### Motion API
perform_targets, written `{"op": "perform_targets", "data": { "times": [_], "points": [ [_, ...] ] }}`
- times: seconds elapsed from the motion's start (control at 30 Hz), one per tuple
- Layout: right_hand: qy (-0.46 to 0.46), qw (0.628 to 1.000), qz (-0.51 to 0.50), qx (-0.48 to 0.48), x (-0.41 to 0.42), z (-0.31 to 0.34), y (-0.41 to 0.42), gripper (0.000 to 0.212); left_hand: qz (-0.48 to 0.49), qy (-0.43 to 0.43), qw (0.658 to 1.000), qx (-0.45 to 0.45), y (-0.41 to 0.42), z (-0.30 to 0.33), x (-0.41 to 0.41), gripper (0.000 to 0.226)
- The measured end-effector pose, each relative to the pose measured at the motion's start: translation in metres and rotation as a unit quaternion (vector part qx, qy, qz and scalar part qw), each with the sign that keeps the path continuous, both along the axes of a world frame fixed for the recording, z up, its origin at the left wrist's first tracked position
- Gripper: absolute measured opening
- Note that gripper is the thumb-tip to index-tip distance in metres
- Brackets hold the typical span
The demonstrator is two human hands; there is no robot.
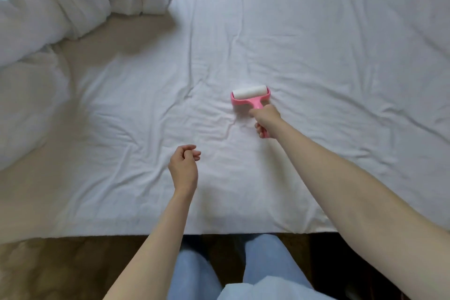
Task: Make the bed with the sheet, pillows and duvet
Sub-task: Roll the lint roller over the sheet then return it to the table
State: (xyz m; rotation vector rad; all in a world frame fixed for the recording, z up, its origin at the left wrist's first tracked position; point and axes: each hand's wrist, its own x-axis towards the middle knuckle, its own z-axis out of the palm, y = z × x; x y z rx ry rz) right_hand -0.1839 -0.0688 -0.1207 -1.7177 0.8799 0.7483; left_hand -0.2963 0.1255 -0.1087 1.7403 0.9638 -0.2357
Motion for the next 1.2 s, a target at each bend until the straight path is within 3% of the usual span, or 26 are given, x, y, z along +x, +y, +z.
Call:
{"op": "perform_targets", "data": {
  "times": [0.2,0.33,0.77,0.97,1.2],
  "points": [
    [-0.035,0.996,0.073,-0.024,-0.05,0.055,-0.041,0.007,0.049,-0.016,0.999,-0.01,-0.013,0.04,0.0,0.031],
    [-0.067,0.996,0.049,-0.028,-0.073,0.097,-0.051,0.009,0.043,-0.045,0.998,-0.024,-0.017,0.072,0.006,0.031],
    [-0.271,0.962,-0.019,-0.028,-0.111,0.235,-0.042,0.028,-0.145,-0.187,0.964,-0.12,-0.016,0.188,0.03,0.028],
    [-0.324,0.942,-0.086,-0.008,-0.14,0.264,-0.039,0.029,-0.164,-0.2,0.957,-0.128,-0.011,0.222,0.02,0.028],
    [-0.347,0.924,-0.162,-0.01,-0.181,0.274,-0.074,0.028,-0.217,-0.201,0.942,-0.158,-0.073,0.244,-0.001,0.026]
  ]
}}
